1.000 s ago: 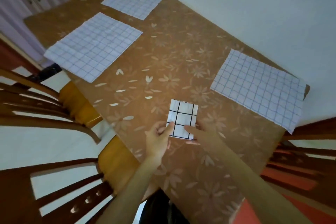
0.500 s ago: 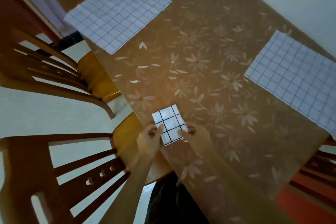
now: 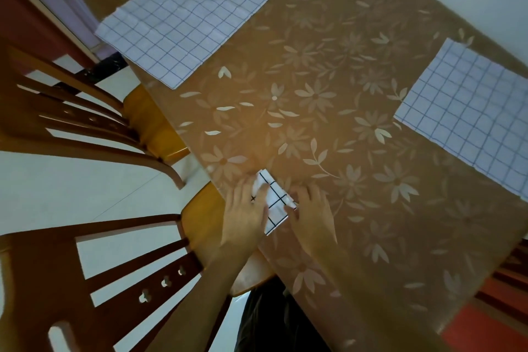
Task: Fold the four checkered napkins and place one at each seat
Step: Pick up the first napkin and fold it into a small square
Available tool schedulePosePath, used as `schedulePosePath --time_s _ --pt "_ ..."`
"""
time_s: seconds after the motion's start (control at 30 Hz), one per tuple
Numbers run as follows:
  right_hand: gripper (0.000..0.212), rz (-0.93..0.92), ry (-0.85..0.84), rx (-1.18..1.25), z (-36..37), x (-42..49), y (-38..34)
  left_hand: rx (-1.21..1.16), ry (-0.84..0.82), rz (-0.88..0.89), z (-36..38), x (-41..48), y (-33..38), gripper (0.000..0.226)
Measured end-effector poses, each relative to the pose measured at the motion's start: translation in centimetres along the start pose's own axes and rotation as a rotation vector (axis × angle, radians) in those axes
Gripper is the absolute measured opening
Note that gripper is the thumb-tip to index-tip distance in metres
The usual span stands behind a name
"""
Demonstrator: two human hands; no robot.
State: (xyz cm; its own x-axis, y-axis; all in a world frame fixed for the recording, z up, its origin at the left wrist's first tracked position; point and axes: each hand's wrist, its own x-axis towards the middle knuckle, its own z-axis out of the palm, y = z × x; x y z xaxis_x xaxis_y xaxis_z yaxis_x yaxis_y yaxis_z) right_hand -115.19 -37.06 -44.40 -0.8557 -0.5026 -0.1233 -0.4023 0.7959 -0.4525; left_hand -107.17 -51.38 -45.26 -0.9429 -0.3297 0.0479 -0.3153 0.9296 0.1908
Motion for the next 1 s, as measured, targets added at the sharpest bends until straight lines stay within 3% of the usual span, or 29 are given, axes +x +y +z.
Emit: schedulePosePath --time_s 0.07,0.17,0.27,0.5,0.63,0.77,1.0 --pt "0.051 -0.161 0.016 -0.071 0.6 -1.0 -0.5 0.041 -0.077 0.127 1.2 0.2 -0.1 0.057" --pt "0.055 -0.316 -0.080 -0.197 2.0 -2.9 -0.2 0.099 -0.205 0.139 2.3 -0.1 -0.7 0.067" --pt "0.065 -0.262 -0.203 -0.250 2.7 -3.8 0.3 0.118 -0.224 0.119 2.4 -0.3 -1.1 0.065" --pt "0.076 -0.262 -0.295 -0.330 2.1 -3.7 1.5 0.114 -0.282 0.045 1.8 -0.1 -1.3 0.075" --pt "0.069 -0.262 -0.273 -0.274 1.9 -3.5 1.4 0.123 -0.275 0.114 1.1 0.7 -1.0 0.085" --pt "0.066 -0.291 -0.263 -0.261 1.5 -3.4 1.7 0.106 -0.330 0.311 1.4 1.5 -2.0 0.077" --pt "0.061 -0.317 -0.215 -0.264 0.9 -2.8 1.3 0.101 -0.391 0.309 0.7 1.9 -1.9 0.081"
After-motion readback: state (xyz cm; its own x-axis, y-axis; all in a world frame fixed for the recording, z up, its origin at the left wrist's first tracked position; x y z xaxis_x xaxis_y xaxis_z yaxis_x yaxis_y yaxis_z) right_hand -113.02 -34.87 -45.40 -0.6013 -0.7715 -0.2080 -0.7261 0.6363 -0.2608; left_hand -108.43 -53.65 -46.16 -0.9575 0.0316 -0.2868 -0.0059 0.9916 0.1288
